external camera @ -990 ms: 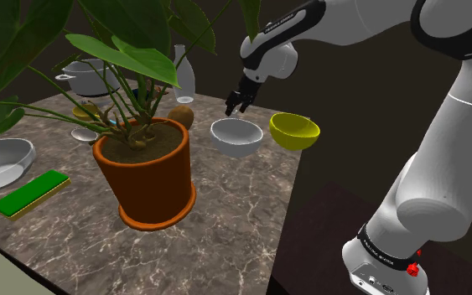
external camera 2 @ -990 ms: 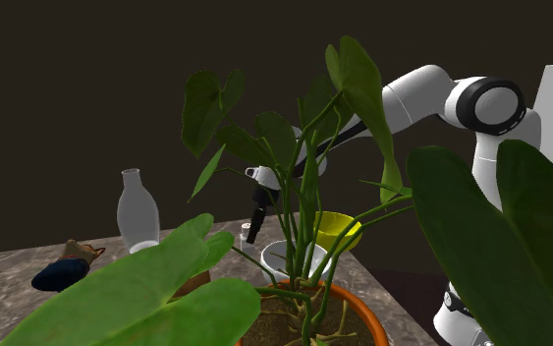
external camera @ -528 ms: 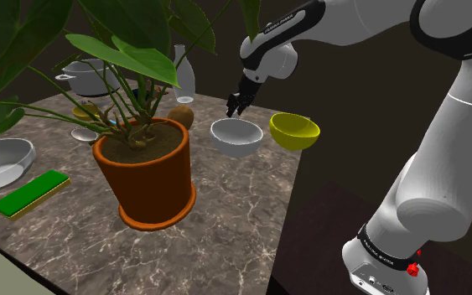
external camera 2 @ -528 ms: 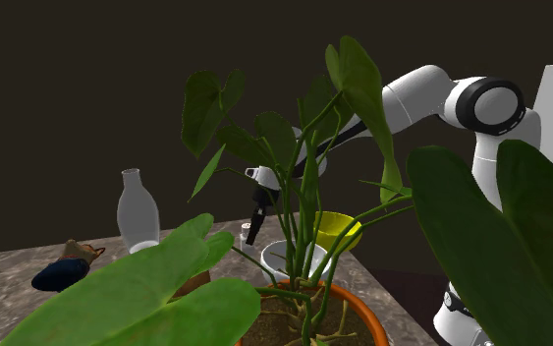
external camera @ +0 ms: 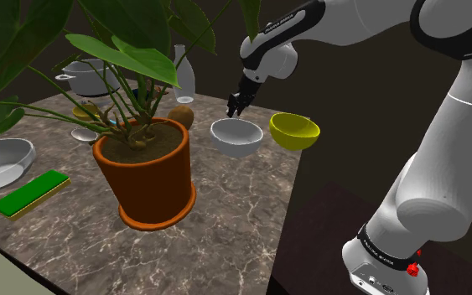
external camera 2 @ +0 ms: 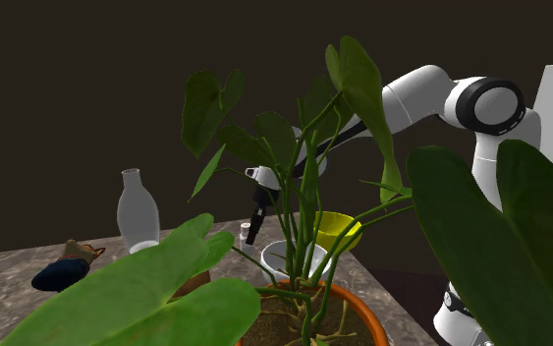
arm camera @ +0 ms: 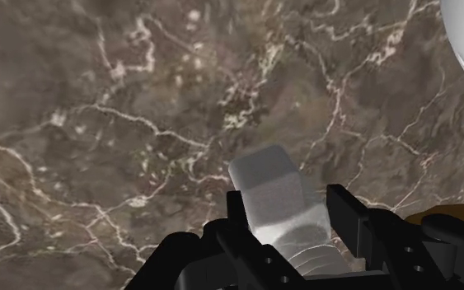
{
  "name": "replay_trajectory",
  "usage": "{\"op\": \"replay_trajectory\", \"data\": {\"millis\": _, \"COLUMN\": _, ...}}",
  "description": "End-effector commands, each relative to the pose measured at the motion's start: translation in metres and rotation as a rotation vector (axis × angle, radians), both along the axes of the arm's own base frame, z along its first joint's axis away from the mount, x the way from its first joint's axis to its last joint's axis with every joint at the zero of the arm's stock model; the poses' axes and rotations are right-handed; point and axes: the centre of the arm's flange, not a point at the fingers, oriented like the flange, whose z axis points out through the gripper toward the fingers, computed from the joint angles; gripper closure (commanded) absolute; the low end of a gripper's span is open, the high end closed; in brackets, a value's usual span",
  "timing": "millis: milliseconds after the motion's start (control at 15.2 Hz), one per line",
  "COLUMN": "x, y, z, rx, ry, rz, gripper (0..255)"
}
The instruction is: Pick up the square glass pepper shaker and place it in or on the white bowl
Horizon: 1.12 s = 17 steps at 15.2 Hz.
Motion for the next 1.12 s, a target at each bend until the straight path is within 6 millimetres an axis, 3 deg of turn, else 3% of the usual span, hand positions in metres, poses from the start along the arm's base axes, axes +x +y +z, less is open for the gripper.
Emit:
{"op": "replay_trajectory", "data": {"millis": 0, "x": 0.0, "y": 0.0, "z": -0.001, "rx": 0.0, "ry": 0.001, "rz": 0.001, "gripper": 255}}
{"op": "replay_trajectory", "data": {"millis": 1056, "x": 0.0, "y": 0.0, "z": 0.084, "rx": 0.0, "ry": 0.001, "rz": 0.001, "gripper": 255}}
